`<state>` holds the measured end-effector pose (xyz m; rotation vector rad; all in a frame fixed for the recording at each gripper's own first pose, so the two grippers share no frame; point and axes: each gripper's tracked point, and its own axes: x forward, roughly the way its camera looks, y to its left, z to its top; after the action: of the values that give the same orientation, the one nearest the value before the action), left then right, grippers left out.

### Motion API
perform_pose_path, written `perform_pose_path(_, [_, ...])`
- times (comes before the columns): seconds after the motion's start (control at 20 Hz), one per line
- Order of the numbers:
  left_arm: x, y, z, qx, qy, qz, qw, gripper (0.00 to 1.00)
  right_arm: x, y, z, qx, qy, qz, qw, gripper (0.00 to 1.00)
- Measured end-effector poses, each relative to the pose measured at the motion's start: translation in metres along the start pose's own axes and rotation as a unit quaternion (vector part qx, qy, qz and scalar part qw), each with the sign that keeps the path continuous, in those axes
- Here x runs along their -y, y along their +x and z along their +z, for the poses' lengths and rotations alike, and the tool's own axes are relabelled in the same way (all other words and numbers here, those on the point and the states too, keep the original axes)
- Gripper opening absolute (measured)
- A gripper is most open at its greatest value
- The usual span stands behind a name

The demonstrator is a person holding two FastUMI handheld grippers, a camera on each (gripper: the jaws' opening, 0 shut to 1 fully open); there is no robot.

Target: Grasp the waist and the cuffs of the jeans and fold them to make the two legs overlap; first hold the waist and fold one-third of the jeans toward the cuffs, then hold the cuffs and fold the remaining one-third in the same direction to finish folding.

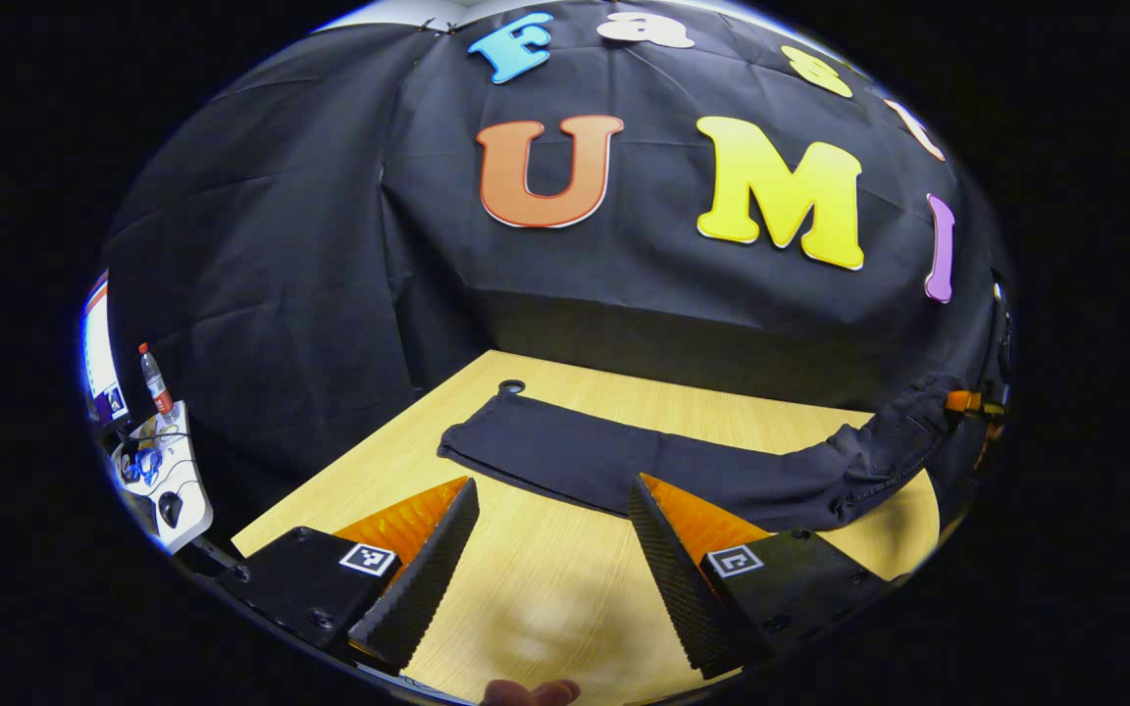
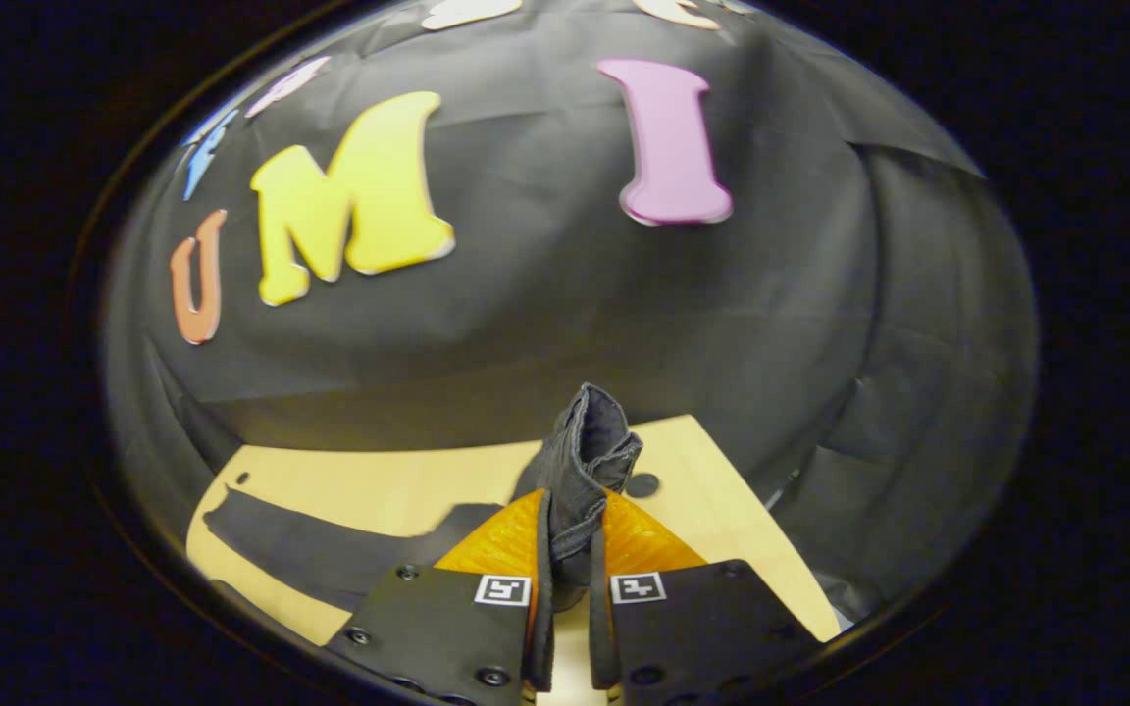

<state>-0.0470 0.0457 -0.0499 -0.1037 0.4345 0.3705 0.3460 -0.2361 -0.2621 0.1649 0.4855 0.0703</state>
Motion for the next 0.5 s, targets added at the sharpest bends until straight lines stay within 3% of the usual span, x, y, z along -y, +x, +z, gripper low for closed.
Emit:
perform_pose_path(0.25, [-0.053,-0.015,-0.003,0.006,-0.035,0.034,0.999,0.99,-0.065,-0.043,0.019,0.029,-0.042,0.091,0.994,0.15])
perform_pose_path(0.35, [-0.077,-0.023,-0.001,0.008,-0.044,0.051,0.998,0.99,-0.093,-0.050,0.000,0.021,-0.069,0.123,0.990,0.03])
perform_pose_path(0.5, [-0.110,-0.038,0.000,0.009,-0.057,0.074,0.996,0.99,-0.126,-0.047,-0.026,-0.015,-0.093,0.163,0.982,0.07])
